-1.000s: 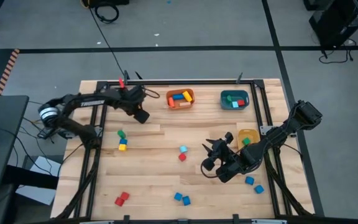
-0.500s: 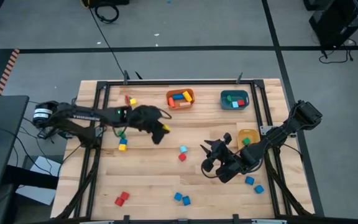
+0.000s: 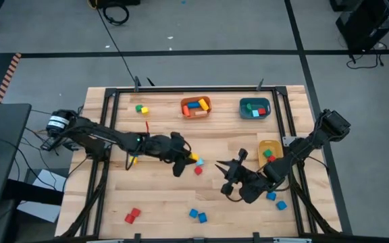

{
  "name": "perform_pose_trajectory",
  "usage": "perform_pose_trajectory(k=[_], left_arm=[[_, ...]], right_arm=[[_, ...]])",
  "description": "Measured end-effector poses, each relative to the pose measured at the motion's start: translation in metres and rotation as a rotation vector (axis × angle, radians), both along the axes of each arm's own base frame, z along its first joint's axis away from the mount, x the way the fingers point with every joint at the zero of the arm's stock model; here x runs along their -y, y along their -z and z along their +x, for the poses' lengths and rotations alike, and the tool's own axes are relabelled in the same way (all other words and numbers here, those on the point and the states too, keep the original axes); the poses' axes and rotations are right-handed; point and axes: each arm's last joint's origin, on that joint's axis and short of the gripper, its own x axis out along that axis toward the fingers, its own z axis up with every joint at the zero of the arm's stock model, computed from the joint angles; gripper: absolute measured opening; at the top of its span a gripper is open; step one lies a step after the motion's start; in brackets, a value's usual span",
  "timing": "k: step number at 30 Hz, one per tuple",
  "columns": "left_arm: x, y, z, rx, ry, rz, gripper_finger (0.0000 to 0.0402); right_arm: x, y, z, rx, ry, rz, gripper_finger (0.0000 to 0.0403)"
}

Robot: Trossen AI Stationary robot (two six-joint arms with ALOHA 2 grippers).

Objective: Sort blocks by size
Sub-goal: Put the yellow cube block into the yellow bin

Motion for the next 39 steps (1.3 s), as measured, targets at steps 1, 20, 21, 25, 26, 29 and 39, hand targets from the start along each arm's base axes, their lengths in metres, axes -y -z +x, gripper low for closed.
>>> perform_pose_trajectory(k=[1, 20, 21, 25, 26, 29, 39], left_arm=[[0.000, 0.002, 0.001, -0.007, 0.003, 0.000, 0.0147], [-0.011, -0.004, 0.007, 0.077, 0.005, -0.068, 0.0147], [-0.012, -0.006, 0.007, 0.093, 0.017, -0.077, 0.0147], [-0.015, -0.011, 0.009, 0.140, 0.026, -0.106, 0.0147], [-0.016, -0.012, 0.010, 0.157, 0.026, -0.107, 0.0147], [-0.017, -0.017, 0.011, 0.209, 0.034, -0.114, 0.0147], [-0.019, -0.022, 0.012, 0.259, 0.031, -0.117, 0.0147]], right_arm=[[0.001, -0.001, 0.002, 0.002, -0.005, 0.003, 0.0076], [0.029, -0.012, 0.030, -0.174, -0.248, -0.337, 0.0274], [0.031, -0.012, 0.031, -0.183, -0.252, -0.359, 0.0283], [0.035, -0.016, 0.035, -0.178, -0.253, -0.415, 0.0308], [0.037, -0.018, 0.037, -0.162, -0.246, -0.414, 0.0313], [0.042, -0.023, 0.041, -0.109, -0.221, -0.404, 0.0320], [0.053, -0.026, 0.047, -0.089, -0.183, -0.408, 0.0294]])
